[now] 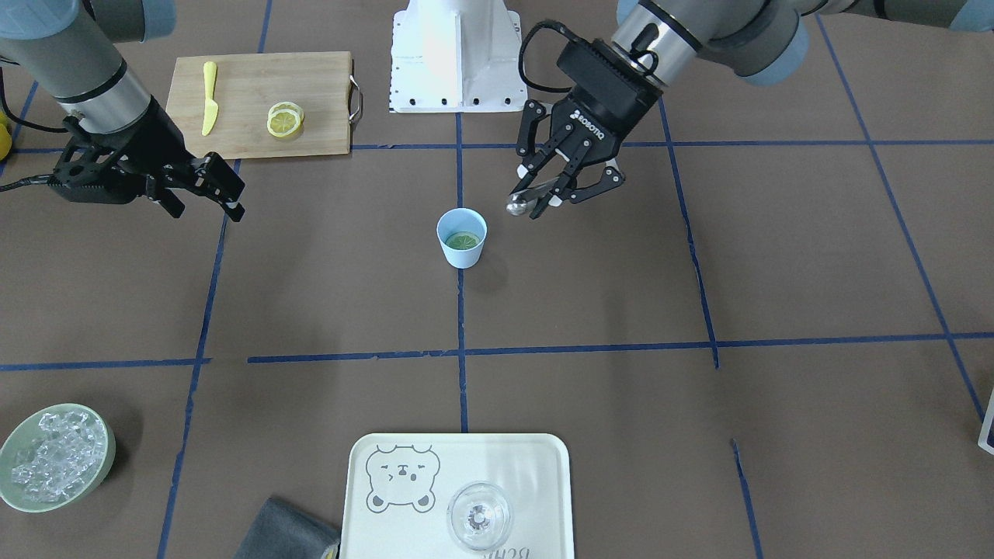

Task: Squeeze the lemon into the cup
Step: 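Carry the steel muddler with the left gripper over the blue cup, then press the muddler down into the cup onto the lemon slice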

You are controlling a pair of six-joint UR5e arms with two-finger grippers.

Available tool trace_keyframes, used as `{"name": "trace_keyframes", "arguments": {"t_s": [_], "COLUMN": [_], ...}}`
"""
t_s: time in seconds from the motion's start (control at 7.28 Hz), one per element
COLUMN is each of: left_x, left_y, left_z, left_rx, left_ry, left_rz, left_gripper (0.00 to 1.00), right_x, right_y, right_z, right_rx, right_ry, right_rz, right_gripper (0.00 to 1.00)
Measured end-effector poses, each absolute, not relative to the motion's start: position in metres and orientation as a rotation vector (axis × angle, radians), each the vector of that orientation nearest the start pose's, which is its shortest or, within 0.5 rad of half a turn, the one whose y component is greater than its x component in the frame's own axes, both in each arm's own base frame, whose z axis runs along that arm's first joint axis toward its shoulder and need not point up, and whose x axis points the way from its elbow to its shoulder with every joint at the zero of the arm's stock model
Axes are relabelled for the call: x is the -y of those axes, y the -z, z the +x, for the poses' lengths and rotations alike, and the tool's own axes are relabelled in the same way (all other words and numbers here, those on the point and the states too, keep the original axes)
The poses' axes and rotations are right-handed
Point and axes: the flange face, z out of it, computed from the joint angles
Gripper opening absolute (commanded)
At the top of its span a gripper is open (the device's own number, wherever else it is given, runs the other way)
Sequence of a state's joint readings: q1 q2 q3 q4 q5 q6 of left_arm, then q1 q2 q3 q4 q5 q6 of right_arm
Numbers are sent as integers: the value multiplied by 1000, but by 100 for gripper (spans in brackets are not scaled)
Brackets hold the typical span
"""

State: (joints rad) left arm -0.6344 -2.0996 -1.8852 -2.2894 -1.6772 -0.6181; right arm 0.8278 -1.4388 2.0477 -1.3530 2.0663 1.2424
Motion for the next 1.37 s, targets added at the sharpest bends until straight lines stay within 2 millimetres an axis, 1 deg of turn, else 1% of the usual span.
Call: {"name": "trace_keyframes", "arguments": {"t_s": [0.14,0.27,0.41,0.55,0.69,0.82,1.1,1.37], "left_x": [416,399,386,375,371,371,375,373], "left_y": [-133,-134,-134,-135,-139,-142,-146,-158], "left_z": [420,445,466,483,496,504,520,539], "left_rx": [-1165,-1171,-1164,-1149,-1134,-1124,-1112,-1102], "left_ry": [-240,-135,-45,3,17,20,19,4], "left_rz": [1171,1259,1311,1328,1329,1326,1322,1308], "left_gripper": [0,0,0,0,0,0,0,0], "right_x": [434,434,434,434,434,434,434,434], "right_y": [-350,-352,-353,-354,-355,-356,-355,-355], "right_z": [-277,-275,-275,-275,-275,-275,-276,-276], "right_rx": [926,922,919,918,917,916,916,918], "right_ry": [-249,-246,-244,-243,-244,-244,-243,-243], "right_rz": [59,62,63,63,63,61,61,62], "right_gripper": [100,100,100,100,100,100,100,100]}}
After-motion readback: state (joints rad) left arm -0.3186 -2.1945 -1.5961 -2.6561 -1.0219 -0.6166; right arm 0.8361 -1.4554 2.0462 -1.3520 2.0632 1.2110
